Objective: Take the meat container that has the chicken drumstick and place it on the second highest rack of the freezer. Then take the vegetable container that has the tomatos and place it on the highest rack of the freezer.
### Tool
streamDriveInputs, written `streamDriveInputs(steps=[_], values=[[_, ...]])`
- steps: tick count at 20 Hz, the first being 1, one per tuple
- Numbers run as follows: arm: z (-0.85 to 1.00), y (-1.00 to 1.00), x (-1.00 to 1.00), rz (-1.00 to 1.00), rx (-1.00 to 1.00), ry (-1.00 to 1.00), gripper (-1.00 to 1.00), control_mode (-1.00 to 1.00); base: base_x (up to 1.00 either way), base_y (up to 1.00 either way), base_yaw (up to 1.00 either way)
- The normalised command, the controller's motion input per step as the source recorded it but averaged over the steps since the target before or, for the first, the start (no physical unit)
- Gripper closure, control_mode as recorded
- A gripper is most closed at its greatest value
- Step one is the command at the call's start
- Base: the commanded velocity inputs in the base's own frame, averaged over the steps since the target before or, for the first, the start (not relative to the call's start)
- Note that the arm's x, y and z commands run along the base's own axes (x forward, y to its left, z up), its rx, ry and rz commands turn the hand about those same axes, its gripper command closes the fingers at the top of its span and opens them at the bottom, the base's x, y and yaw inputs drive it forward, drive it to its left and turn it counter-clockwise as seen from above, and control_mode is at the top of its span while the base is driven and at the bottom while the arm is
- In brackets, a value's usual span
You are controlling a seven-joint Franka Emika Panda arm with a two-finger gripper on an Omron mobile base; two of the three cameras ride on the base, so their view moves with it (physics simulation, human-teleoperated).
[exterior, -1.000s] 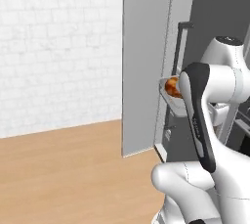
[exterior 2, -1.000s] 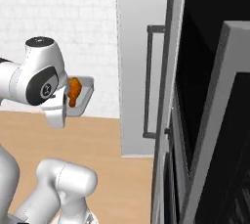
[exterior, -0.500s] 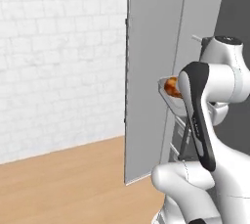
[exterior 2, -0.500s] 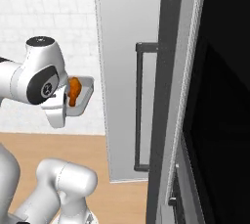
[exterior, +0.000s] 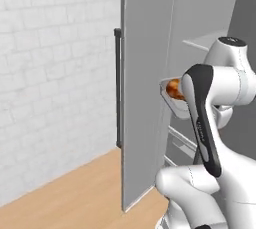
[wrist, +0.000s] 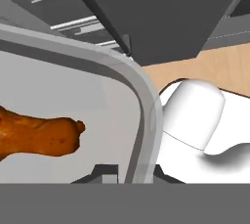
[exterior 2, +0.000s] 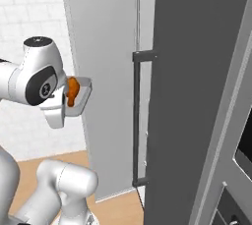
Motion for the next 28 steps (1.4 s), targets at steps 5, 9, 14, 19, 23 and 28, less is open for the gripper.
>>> streamDriveInputs(steps=[5,9,14,19,23,28], values=[[0.0,0.0,0.0,0.0,0.0,0.0,1.0,1.0,0.47,0.17,-0.65],[0.0,0.0,0.0,0.0,0.0,0.0,1.0,1.0,0.54,0.34,-0.56],[0.0,0.0,0.0,0.0,0.0,0.0,1.0,1.0,0.59,0.33,-0.46],[0.0,0.0,0.0,0.0,0.0,0.0,1.0,1.0,0.56,0.27,-0.44],[0.0,0.0,0.0,0.0,0.0,0.0,1.0,1.0,0.43,0.08,-0.4],[0.0,0.0,0.0,0.0,0.0,0.0,1.0,1.0,0.47,0.0,-0.26]])
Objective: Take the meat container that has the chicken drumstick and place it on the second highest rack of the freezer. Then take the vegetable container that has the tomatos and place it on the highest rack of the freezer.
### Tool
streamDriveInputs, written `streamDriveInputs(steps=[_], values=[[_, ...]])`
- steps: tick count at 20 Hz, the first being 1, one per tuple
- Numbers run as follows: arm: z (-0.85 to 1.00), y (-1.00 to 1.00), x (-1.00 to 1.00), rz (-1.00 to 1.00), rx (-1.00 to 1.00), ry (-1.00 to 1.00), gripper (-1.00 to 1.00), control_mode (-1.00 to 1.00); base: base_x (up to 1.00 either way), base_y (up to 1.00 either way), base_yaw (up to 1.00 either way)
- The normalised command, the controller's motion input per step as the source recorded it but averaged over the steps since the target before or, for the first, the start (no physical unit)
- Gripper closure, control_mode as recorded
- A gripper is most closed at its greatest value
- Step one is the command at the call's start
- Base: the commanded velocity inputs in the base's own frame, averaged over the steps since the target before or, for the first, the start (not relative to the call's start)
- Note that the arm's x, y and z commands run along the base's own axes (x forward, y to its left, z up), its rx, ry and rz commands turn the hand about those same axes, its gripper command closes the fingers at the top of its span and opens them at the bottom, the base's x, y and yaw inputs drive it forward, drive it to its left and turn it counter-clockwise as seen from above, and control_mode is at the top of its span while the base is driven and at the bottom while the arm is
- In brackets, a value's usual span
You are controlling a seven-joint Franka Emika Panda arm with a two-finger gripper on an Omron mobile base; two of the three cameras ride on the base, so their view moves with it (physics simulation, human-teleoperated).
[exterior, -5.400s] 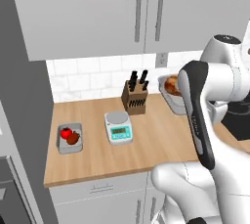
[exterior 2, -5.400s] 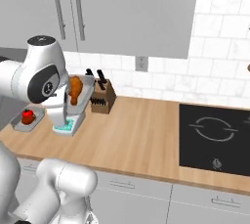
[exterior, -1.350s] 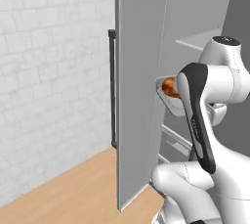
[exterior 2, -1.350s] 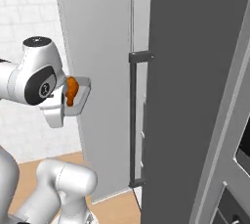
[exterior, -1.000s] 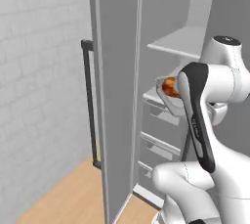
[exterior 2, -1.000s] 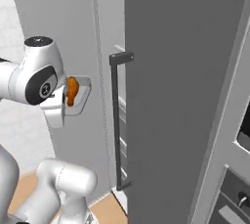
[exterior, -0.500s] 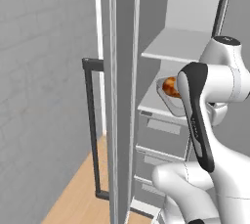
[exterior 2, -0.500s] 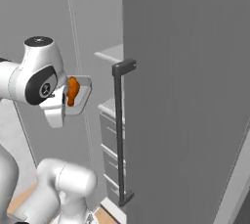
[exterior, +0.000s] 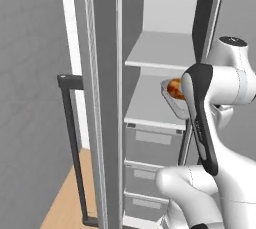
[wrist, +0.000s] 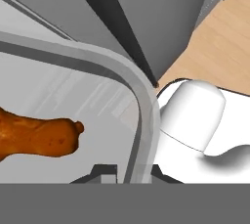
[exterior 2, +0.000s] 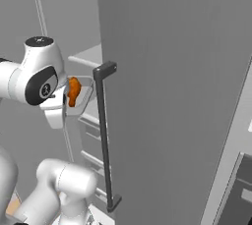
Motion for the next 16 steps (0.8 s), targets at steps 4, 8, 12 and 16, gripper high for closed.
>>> streamDriveInputs(steps=[4,8,12,16], values=[[0.0,0.0,0.0,0.0,0.0,0.0,1.0,1.0,0.49,0.08,-0.3],[0.0,0.0,0.0,0.0,0.0,0.0,1.0,1.0,0.44,0.18,-0.29],[0.0,0.0,0.0,0.0,0.0,0.0,1.0,1.0,0.38,0.21,-0.25],[0.0,0.0,0.0,0.0,0.0,0.0,1.0,1.0,0.45,0.27,-0.25]])
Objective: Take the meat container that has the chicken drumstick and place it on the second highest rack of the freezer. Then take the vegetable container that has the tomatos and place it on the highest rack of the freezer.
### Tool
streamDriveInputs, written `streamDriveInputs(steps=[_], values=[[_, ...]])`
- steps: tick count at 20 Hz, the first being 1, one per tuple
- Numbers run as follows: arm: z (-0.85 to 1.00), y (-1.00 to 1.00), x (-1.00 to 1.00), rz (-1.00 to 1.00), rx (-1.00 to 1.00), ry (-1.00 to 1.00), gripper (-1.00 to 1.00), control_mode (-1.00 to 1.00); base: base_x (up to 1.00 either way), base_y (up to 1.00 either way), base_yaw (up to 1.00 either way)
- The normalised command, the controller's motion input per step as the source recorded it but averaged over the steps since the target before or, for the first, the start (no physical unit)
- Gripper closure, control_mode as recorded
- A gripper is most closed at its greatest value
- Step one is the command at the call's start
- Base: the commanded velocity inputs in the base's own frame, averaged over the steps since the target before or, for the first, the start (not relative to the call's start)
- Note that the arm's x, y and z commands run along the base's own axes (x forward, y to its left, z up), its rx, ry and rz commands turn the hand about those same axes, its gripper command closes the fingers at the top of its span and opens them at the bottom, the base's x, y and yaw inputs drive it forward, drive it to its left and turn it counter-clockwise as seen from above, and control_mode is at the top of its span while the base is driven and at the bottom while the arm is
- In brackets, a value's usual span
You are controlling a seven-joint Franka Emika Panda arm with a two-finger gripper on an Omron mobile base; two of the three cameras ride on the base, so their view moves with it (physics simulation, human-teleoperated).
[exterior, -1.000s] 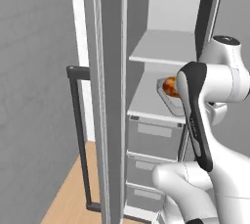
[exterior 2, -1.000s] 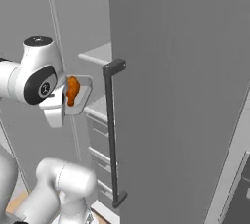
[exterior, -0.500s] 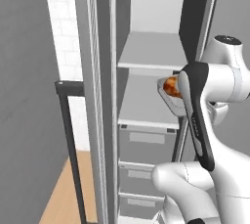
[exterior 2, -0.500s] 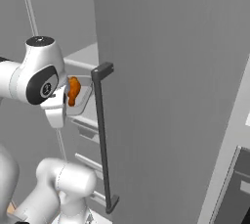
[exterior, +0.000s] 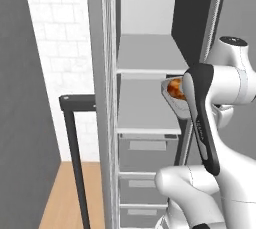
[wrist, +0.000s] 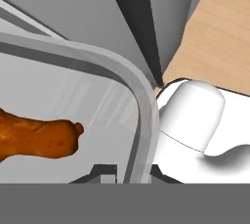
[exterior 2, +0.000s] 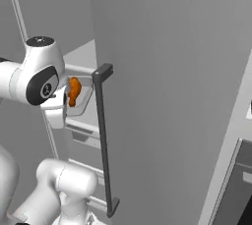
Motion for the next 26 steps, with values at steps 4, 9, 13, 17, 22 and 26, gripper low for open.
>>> streamDriveInputs(steps=[4,9,13,17,22,26], values=[[0.0,0.0,0.0,0.0,0.0,0.0,1.0,1.0,0.44,0.37,-0.26],[0.0,0.0,0.0,0.0,0.0,0.0,1.0,1.0,0.43,0.47,-0.26],[0.0,0.0,0.0,0.0,0.0,0.0,1.0,1.0,0.27,0.46,-0.23],[0.0,0.0,0.0,0.0,0.0,0.0,1.0,1.0,0.06,0.19,-0.11],[0.0,0.0,0.0,0.0,0.0,0.0,1.0,1.0,0.0,0.0,0.0],[-0.32,0.09,0.0,-0.01,-0.01,0.0,1.0,-1.0,0.0,0.0,0.0]])
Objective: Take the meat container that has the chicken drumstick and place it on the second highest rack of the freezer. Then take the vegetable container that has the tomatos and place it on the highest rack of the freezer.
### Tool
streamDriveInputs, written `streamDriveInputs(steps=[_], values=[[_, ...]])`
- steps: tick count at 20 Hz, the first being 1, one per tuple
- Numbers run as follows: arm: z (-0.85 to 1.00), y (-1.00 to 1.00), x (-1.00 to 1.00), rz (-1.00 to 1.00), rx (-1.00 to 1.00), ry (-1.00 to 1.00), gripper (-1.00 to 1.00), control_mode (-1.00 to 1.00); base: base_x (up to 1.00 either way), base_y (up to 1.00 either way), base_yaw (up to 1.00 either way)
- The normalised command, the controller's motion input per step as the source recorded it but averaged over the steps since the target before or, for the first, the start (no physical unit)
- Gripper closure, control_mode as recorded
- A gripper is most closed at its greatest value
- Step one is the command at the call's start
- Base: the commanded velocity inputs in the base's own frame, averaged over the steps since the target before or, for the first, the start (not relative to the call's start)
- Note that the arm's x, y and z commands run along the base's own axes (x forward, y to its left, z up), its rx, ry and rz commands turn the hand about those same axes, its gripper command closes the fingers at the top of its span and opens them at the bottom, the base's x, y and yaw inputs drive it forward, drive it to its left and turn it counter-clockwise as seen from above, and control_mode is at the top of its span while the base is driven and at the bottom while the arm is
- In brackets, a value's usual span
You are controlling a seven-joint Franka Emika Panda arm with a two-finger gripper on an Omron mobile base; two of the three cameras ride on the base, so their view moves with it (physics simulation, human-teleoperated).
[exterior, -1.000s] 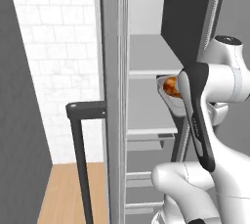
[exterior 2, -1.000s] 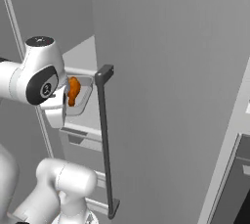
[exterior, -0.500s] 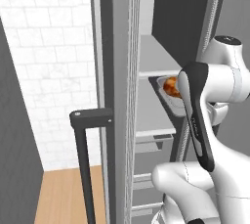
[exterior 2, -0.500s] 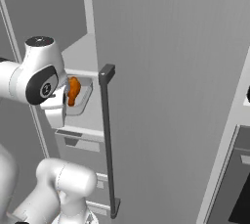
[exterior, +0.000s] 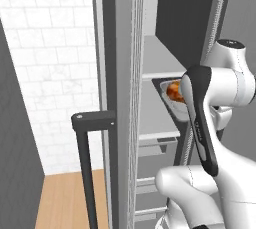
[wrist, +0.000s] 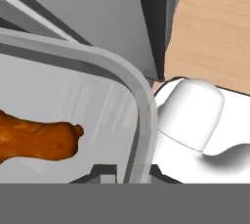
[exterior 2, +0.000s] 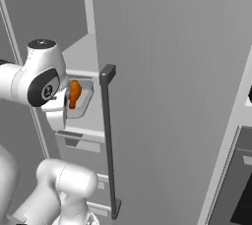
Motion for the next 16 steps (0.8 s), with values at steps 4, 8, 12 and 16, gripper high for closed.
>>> streamDriveInputs(steps=[4,8,12,16], values=[[-0.7,0.2,0.14,-0.05,-0.01,0.0,1.0,-1.0,0.0,0.0,0.0],[-0.57,0.0,0.46,-0.02,0.0,0.0,1.0,-1.0,0.0,0.0,0.0],[-0.41,0.0,0.67,-0.01,0.0,0.0,1.0,-1.0,0.0,0.0,0.0],[-0.32,0.06,0.76,0.0,0.0,0.0,1.0,-1.0,0.0,0.0,0.0]])
